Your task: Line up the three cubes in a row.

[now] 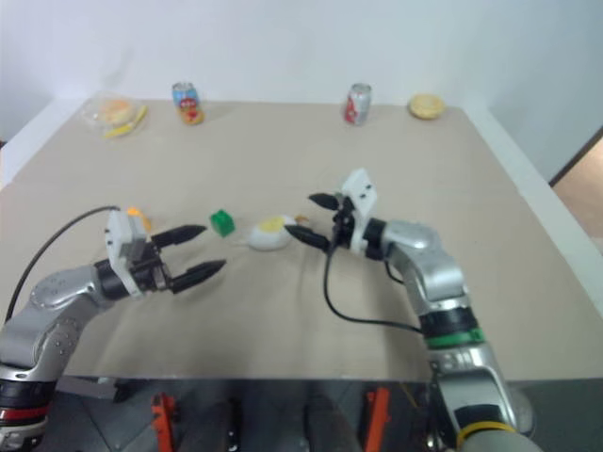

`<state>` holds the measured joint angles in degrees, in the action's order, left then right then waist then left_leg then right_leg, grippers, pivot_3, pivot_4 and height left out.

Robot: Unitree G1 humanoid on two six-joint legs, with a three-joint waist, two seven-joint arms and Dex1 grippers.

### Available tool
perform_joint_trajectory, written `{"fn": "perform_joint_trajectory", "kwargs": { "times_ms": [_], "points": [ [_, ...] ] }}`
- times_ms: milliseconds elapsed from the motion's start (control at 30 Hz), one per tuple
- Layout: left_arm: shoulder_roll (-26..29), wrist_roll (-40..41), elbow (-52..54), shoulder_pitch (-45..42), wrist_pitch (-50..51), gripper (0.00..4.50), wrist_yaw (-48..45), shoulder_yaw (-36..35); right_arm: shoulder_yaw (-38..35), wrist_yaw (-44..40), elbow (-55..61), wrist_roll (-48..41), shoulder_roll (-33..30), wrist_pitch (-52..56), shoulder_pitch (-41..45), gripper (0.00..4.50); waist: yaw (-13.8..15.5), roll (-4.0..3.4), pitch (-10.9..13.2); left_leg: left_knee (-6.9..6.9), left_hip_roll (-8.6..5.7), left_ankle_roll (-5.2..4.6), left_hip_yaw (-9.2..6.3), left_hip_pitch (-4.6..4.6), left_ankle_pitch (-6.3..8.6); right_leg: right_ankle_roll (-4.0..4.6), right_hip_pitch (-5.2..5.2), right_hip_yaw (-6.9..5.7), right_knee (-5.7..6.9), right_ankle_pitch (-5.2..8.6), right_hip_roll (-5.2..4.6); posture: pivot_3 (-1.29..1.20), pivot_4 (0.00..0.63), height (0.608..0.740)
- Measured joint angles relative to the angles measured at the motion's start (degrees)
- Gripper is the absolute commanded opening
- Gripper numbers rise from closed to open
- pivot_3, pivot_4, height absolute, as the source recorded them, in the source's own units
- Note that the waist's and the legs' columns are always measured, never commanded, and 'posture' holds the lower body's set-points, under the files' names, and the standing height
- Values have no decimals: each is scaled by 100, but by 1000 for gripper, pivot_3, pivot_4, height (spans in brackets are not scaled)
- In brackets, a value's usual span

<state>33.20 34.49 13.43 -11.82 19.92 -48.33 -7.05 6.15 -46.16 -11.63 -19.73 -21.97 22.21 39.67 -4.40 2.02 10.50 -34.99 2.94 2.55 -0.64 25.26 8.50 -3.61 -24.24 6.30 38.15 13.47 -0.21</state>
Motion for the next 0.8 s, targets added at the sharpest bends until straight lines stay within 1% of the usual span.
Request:
{"fn": "perform_joint_trajectory", "kwargs": {
  "times_ms": [133, 233, 267, 300, 367, 400, 433, 467, 500, 533, 667, 800],
  "points": [
    [-283, 94, 70, -25, 70, 4459, 371, -125, 133, 162, -715, 311, 361, 47, 371, 4500, 11, 0, 0, 9, -3, 1, -6, 1, 1, 3, 0, 0, 0, 2, 1, 0, 150, 733],
    [-316, 159, 126, -39, 143, 4459, 506, -179, 282, 80, -1102, 445, 484, 105, 403, 4500, 17, 0, 0, 9, -3, 1, -8, 1, 1, 2, 1, -1, 0, 3, 3, 0, 150, 733],
    [-317, 161, 158, -39, 148, 4500, 524, -179, 293, 31, -1192, 449, 518, 147, 403, 3968, 17, 0, 0, 9, -3, 1, -8, 0, 1, 1, 1, -1, 0, 2, 3, 0, 150, 733],
    [-319, 162, 197, -39, 153, 4500, 531, -179, 299, -11, -1249, 455, 545, 189, 403, 3611, 17, 0, 0, 9, -3, 1, -8, -2, 1, -1, 2, -1, 0, 2, 3, 0, 150, 733],
    [-326, 164, 241, -39, 172, 4500, 536, -179, 307, -69, -1265, 501, 550, 240, 416, 3082, 16, 0, 0, 8, -3, 1, -8, -7, 0, -3, 4, -1, 0, -1, 4, 0, 150, 733],
    [-329, 164, 246, -39, 175, 4500, 538, -179, 308, -87, -1271, 519, 550, 246, 419, 2728, 16, 0, 0, 7, -2, 1, -8, -10, 0, -2, 6, -1, 0, -2, 4, 0, 150, 733],
    [-335, 164, 252, -39, 179, 4500, 542, -179, 309, -99, -1278, 536, 551, 249, 420, 2263, 15, 0, 0, 7, -2, 1, -8, -11, -1, 0, 7, -1, 0, -2, 4, 0, 150, 733],
    [-353, 164, 276, -39, 183, 4500, 549, -179, 312, -120, -1285, 555, 555, 259, 420, 2048, 14, 0, 0, 6, -2, -1, -8, -12, -4, 6, 7, -1, 0, -3, 5, 0, 150, 733],
    [-356, 164, 285, -39, 184, 4500, 551, -178, 315, -125, -1285, 557, 555, 260, 420, 1674, 12, 0, 0, 6, -2, -2, -7, -12, -4, 8, 7, -1, 0, -2, 5, 0, 150, 733],
    [-361, 164, 290, -45, 184, 4500, 552, -179, 318, -133, -1285, 566, 557, 259, 420, 1434, 11, 0, 0, 6, -2, -2, -7, -13, -5, 11, 7, -1, 0, -1, 5, 0, 150, 733],
    [-399, 162, 287, -123, 184, 4500, 551, -177, 307, -143, -1271, 575, 577, 272, 420, 67, 12, 0, 0, 4, -2, -2, -7, -12, -6, 12, 8, -1, 0, -2, 5, 0, 150, 733],
    [-471, 158, 208, -406, 181, 4500, 518, -154, 238, -142, -1081, 502, 566, 425, 376, 21, 13, 0, 0, 2, -2, -2, -8, -7, -7, 0, 8, 0, 0, -8, 5, 0, 150, 733]
  ]
}}
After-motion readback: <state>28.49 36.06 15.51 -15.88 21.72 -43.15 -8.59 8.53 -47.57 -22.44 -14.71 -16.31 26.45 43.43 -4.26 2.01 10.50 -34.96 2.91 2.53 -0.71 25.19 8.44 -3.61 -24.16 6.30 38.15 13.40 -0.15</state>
